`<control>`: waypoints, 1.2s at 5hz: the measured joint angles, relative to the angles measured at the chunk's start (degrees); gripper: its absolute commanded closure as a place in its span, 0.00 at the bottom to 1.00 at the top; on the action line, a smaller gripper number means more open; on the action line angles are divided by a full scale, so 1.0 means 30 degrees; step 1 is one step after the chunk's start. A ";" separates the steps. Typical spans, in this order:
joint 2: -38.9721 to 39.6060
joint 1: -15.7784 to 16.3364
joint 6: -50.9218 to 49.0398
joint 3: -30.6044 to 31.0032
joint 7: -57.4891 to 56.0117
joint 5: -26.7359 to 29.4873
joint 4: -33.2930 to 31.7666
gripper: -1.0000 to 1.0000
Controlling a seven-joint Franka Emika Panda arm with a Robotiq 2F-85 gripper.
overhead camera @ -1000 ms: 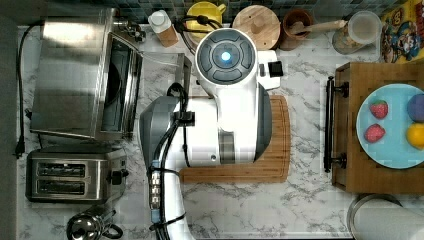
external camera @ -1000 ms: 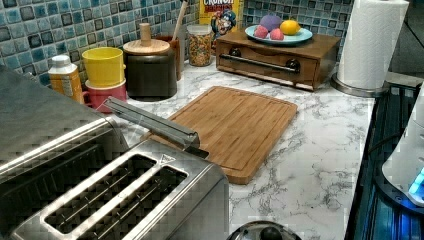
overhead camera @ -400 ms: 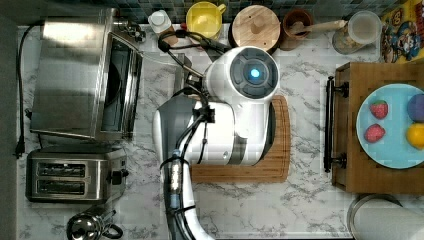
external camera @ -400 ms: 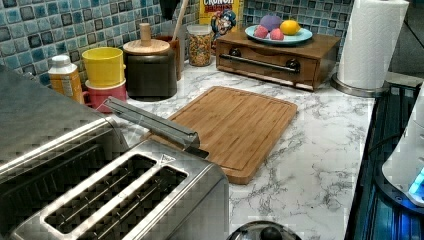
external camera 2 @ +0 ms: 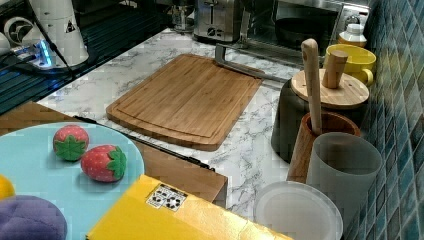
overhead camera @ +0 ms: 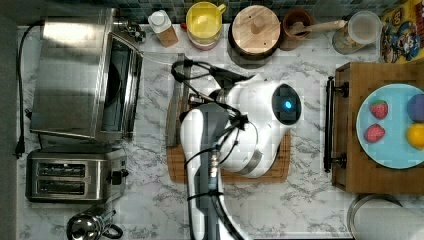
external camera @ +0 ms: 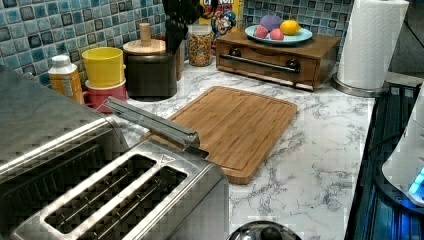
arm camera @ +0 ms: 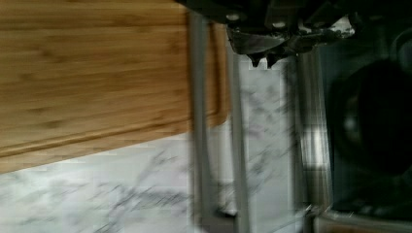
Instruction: Close the oven.
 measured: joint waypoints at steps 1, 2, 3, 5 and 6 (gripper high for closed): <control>0.0023 -0.0115 0.1455 -0.0200 -0.4336 0.4141 -0.1828 1.00; 0.0130 -0.0172 0.3572 -0.0184 -0.6873 0.6761 -0.2984 1.00; 0.0504 -0.0258 0.4989 0.0045 -0.8402 0.8887 -0.3432 1.00; 0.2421 -0.0186 0.5884 0.0621 -0.9148 1.0603 -0.3320 1.00; 0.3790 -0.0177 0.6099 0.1103 -0.9820 1.0976 -0.3208 1.00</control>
